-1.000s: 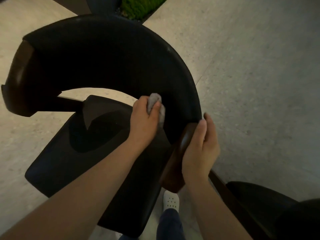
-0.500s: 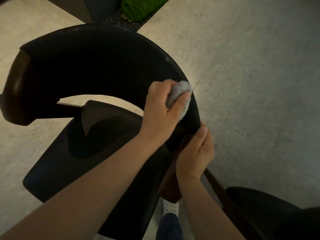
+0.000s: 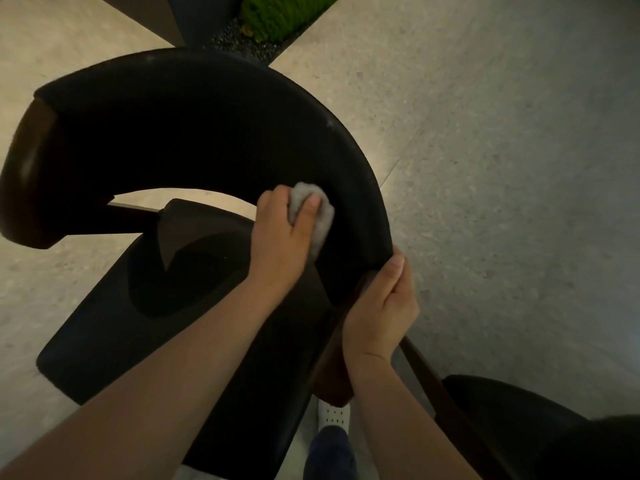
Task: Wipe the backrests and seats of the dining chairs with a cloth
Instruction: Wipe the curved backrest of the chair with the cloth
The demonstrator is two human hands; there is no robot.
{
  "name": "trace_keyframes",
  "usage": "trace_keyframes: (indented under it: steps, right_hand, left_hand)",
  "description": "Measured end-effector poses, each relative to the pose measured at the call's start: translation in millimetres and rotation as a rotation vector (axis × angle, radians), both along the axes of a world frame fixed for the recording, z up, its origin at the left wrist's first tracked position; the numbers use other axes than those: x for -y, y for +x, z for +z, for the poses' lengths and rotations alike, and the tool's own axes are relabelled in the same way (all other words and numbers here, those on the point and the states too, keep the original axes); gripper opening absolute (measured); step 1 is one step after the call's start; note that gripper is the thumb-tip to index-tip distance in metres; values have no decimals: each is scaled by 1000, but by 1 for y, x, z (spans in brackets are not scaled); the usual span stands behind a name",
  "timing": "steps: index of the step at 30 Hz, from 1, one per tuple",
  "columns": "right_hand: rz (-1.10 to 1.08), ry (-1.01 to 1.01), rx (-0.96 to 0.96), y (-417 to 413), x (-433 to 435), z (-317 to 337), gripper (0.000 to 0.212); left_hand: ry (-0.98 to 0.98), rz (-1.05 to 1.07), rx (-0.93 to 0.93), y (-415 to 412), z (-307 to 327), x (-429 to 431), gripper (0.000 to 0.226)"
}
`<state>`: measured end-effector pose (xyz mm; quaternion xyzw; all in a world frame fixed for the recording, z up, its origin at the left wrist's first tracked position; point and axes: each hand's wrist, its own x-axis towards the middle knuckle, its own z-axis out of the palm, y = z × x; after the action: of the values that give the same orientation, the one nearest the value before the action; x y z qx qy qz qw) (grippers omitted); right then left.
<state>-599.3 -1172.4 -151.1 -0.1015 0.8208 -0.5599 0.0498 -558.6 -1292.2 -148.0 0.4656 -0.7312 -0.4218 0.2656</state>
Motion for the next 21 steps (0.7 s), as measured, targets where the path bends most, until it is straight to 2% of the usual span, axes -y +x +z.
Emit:
trace_keyframes:
  steps: [2,4,7,10,13,17,21]
  right_hand:
    - [1,-4,-2,0,0,0,42]
    - [-4,3,1,-1,1,0,39]
    - [-8,12,-1,-1,0,0,40]
    - [-3,29,-13,-1,1,-1,39]
    - [3,45,-24,-1,2,-1,41]
    - [-10,67,-19,-1,0,-2,46]
    - [-13,72,-2,-1,1,-3,45]
  left_hand:
    - [-83,-46,-110,-11,16,-3,22]
    - [-221,-127,-173,-30,29,-5,31]
    - [-445,-216,-61,-51,31,-3,38]
    - [-497,-160,-27,-55,21,-3,32]
    - [-382,-39,-116,-54,17,-8,33]
    - [-5,156,-153,-39,3,-14,22]
    - [176,103,-110,-24,-6,-14,26]
